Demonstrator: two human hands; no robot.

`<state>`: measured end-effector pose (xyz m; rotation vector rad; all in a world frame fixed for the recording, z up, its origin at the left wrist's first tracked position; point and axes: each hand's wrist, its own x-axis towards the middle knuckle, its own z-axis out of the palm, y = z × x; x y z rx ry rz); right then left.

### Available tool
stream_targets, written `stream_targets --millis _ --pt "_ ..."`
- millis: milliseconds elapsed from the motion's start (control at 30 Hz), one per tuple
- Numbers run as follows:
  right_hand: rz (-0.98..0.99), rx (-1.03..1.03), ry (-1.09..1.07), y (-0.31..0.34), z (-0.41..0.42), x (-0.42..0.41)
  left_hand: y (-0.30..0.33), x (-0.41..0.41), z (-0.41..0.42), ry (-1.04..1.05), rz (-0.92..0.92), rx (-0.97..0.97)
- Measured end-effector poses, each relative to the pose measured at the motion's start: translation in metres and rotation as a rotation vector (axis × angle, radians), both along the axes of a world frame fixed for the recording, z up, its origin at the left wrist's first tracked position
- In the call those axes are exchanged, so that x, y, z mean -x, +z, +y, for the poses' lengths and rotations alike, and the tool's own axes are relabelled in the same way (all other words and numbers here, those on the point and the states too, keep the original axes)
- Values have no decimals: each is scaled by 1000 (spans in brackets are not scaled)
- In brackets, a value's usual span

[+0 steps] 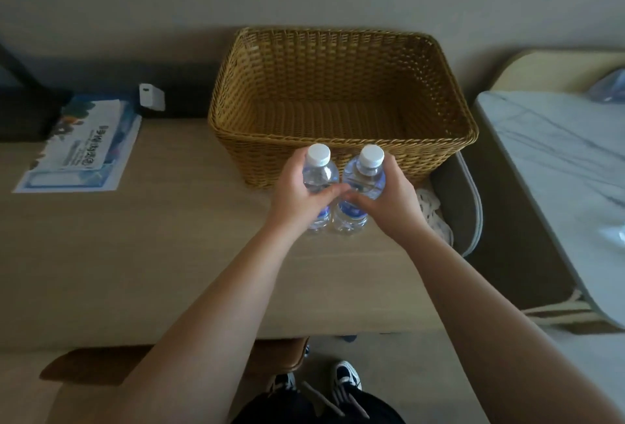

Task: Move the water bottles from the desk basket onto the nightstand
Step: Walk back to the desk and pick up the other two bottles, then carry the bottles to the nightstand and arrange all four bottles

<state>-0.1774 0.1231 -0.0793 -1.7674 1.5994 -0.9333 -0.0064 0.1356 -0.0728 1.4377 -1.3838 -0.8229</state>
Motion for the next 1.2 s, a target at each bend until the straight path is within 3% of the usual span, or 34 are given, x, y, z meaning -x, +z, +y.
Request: stream_targets --millis 400,633,800,1000,1200 --pt "27 107 -250 -2 58 -3 -7 -6 9 -231 -86 138" --pt "-40 120 -521 1 103 31 -1 30 28 -350 -74 160" --pt "-83 190 -677 19 138 88 26 96 42 -544 -97 281" --pt "-150 278 -882 35 211 186 44 213 84 -690 -40 228" --pt "-40 367 -1122 45 310 289 44 345 149 -912 30 198"
